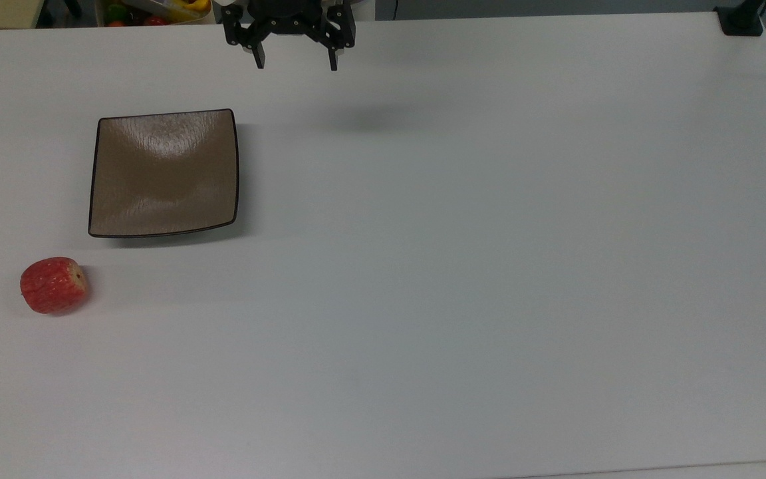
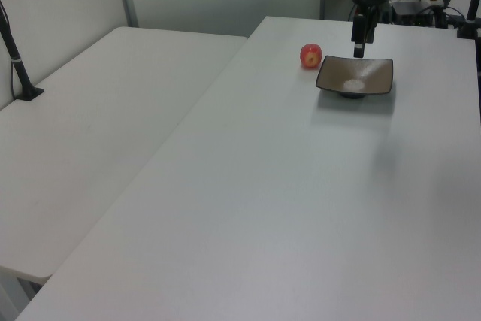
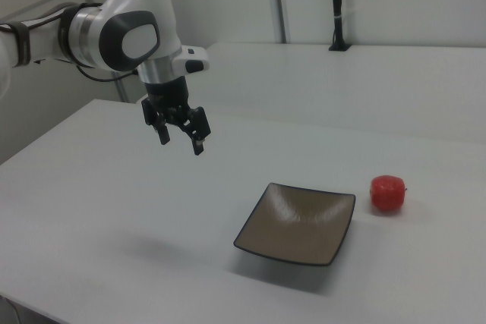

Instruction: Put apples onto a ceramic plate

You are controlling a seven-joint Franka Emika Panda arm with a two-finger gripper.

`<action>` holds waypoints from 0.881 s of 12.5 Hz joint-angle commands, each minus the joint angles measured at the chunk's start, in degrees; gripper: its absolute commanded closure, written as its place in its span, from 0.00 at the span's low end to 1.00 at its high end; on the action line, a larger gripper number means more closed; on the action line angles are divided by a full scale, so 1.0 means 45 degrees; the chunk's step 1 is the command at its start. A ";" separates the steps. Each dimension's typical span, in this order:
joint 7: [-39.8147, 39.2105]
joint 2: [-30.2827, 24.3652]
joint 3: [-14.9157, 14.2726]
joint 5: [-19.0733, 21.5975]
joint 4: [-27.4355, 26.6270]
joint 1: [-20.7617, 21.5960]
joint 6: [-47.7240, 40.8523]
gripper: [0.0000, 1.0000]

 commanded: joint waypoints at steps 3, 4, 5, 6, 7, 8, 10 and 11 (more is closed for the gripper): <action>0.0146 -0.0211 -0.0081 -0.0117 -0.0113 0.0054 0.0348 0.00; 0.0146 -0.0211 -0.0081 -0.0117 -0.0113 0.0054 0.0348 0.00; 0.0146 -0.0211 -0.0081 -0.0117 -0.0113 0.0054 0.0367 0.00; 0.0146 -0.0211 -0.0081 -0.0117 -0.0094 0.0054 0.0368 0.00; 0.0146 -0.0191 -0.0081 -0.0117 -0.0093 0.0054 0.0387 0.00; 0.0146 -0.0152 -0.0100 -0.0098 -0.0016 0.0015 0.0407 0.00; 0.0184 0.0178 -0.0100 -0.0098 0.0470 -0.0121 0.0561 0.00; 0.0591 0.0354 -0.0119 -0.0098 0.0686 -0.0315 0.0660 0.00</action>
